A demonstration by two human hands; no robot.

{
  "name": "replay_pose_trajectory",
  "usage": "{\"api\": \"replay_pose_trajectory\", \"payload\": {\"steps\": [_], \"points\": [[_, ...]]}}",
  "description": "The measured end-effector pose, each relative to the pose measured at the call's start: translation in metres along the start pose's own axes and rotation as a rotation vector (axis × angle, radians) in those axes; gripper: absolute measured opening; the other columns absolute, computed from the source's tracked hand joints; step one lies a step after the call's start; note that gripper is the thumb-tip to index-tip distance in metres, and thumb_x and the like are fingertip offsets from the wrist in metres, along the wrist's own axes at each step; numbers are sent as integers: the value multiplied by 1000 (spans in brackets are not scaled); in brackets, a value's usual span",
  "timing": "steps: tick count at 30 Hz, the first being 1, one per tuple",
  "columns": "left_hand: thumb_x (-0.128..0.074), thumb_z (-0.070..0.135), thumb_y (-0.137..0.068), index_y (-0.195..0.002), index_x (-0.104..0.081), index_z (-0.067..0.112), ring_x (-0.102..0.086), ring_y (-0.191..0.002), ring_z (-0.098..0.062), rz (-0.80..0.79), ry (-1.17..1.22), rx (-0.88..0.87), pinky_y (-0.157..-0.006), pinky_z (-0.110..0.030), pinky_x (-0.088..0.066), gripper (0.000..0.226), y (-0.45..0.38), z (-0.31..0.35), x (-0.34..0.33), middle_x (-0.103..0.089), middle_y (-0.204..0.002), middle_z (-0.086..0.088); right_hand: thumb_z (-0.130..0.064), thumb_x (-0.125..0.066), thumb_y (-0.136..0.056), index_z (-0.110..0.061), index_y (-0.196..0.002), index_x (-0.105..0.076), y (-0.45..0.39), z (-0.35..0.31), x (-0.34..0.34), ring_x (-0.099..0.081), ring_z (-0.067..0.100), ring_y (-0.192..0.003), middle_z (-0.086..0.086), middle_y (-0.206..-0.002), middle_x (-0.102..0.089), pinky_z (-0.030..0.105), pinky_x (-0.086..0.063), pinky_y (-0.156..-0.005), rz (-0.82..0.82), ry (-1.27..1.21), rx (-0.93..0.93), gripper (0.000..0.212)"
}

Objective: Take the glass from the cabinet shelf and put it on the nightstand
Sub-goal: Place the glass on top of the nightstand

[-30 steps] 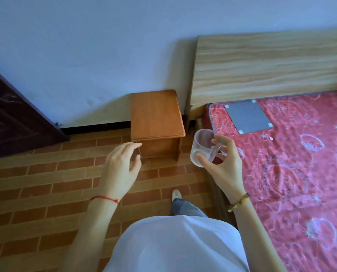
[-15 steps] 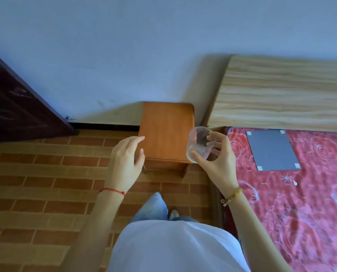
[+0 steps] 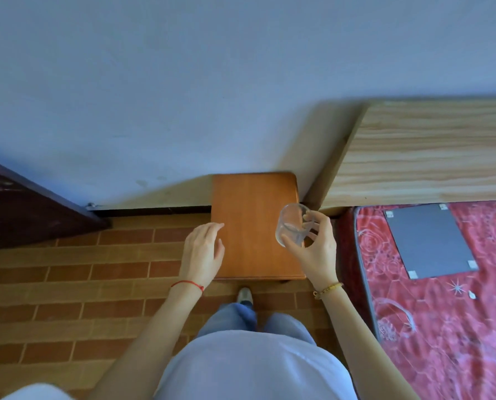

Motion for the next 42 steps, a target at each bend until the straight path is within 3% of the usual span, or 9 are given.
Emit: {"api": "replay_pose_trajectory", "payload": {"steps": [6,10,13,20,29,37,42], "points": [[-58,12,-90,-126,-57,14,-58,-118,-20,-61,2,8,-105,-37,-45,36,-67,-25,-42,-64,-122,-5,-47,-77,-66,-25,-127,-44,-61,24,-46,-55,6,-108,-8,-125,-52,29,-54,-88,-30,39,-57,72],[-55,14,-91,-131,-53,15,-52,-125,-19,-107,-21,29,-111,-36,-38,39,-101,-44,-84,-60,-129,-5,-44,-77,-67,-25,-128,-42,-100,48,-77,-56,8,-106,-9,-127,-51,9,-44,-79,-88,73,-78,73],[-53,14,-92,-134,-51,14,-49,-129,-19,-148,-51,60,-113,-36,-33,43,-119,-62,-119,-57,-134,-5,-39,-80,-68,-23,-130,-41,-129,71,-99,-54,6,-107,-10,-126,-49,2,-39,-76,-125,114,-89,75],[-49,20,-94,-142,-42,11,-38,-140,-27,-241,-202,108,-117,-47,-31,49,-144,-110,-207,-44,-147,-12,-32,-82,-69,-14,-132,-42,-187,141,-152,-54,11,-112,0,-131,-50,2,-38,-80,-166,169,-99,77],[-43,27,-96,-145,-36,9,-32,-144,-32,-255,-278,152,-117,-54,-27,53,-173,-169,-305,-38,-152,-16,-26,-82,-69,-14,-130,-42,-242,212,-220,-49,6,-108,-1,-127,-48,2,-39,-76,-161,153,-52,75],[-34,30,-98,-148,-32,13,-29,-145,-30,-216,-275,240,-118,-57,-22,53,-166,-203,-355,-33,-155,-13,-26,-81,-69,-15,-129,-41,-262,248,-259,-51,9,-108,-9,-122,-43,-2,-38,-79,-166,152,-4,73],[-29,35,-99,-151,-27,17,-23,-148,-27,-164,-285,237,-121,-53,-14,55,-162,-211,-365,-29,-158,-9,-25,-82,-69,-14,-128,-42,-267,253,-267,-49,5,-104,-3,-125,-49,-4,-36,-78,-146,154,13,72]]}}
Point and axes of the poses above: each hand's wrist, its own y-axis away from the middle knuckle, its own x-axis out of the back of the hand, z = x × y, the point moved 9 cm from there along -y, towards the middle knuckle
